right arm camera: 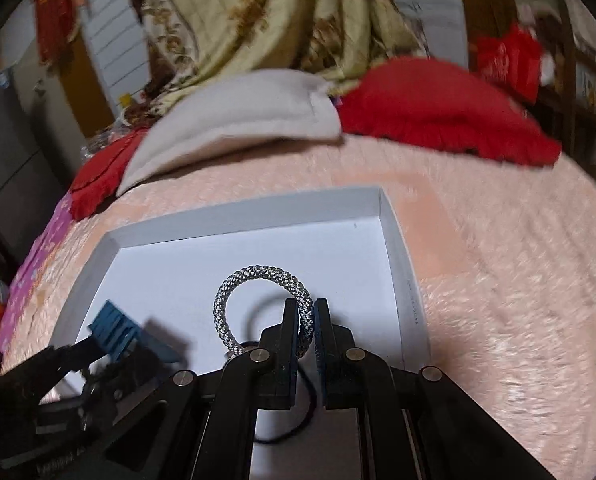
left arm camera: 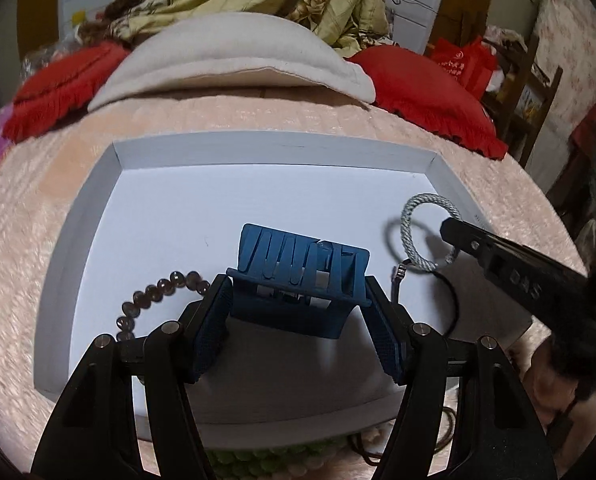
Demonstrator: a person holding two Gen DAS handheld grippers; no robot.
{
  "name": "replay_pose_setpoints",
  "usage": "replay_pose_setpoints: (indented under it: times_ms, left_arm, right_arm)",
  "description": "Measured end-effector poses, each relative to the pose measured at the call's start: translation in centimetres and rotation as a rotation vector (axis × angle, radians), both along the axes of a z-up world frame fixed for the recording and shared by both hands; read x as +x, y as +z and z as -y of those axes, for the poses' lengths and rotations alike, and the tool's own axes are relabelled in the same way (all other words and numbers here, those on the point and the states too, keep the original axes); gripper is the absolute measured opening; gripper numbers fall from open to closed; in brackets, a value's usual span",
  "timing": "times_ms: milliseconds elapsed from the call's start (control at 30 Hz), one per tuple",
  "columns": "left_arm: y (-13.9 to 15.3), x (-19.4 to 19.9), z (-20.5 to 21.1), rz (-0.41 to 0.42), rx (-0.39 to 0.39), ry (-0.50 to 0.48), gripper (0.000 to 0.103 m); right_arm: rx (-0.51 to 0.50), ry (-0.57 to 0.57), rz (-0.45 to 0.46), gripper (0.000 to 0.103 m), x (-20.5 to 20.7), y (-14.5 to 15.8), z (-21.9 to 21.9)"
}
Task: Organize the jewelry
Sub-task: 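Lower the blue holder into the tray and open the left tool while the right tool releases the bangle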
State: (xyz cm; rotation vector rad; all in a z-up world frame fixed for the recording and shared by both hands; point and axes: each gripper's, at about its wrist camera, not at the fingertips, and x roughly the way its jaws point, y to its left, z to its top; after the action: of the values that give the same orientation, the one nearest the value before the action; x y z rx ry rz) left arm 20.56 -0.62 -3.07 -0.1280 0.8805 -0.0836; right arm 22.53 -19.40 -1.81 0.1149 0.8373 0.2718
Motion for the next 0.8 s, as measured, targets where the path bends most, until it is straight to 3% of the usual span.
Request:
replay_pose_setpoints:
  times_ms: [367, 467, 500, 800]
  left_arm:
    - [-0.4, -0.2, -0.5, 0.014, -0.007, 0.000, 0.066]
    - [0.1, -0.3, -0.9, 0.017, -0.035, 0.008, 0.069]
    - [0.3, -0.3, -1.0, 0.022, -0.041, 0.011, 0.071]
    - [2.4, -0.9, -2.4, 0.070, -0.102, 0.034, 0.071]
  right_arm:
    - [-0.003, -0.051, -0.024, 0.009, 0.7, -0.6, 0.4]
    - [0.003, -0.032, -0.009, 0.028, 0.2, -0.1, 0.3]
    - [-0.007, -0.033, 0.005, 0.043, 0.0, 0.1, 0.2]
    - [-0.007, -0.057, 0.116, 0.045, -2.2, 2.4, 0.9]
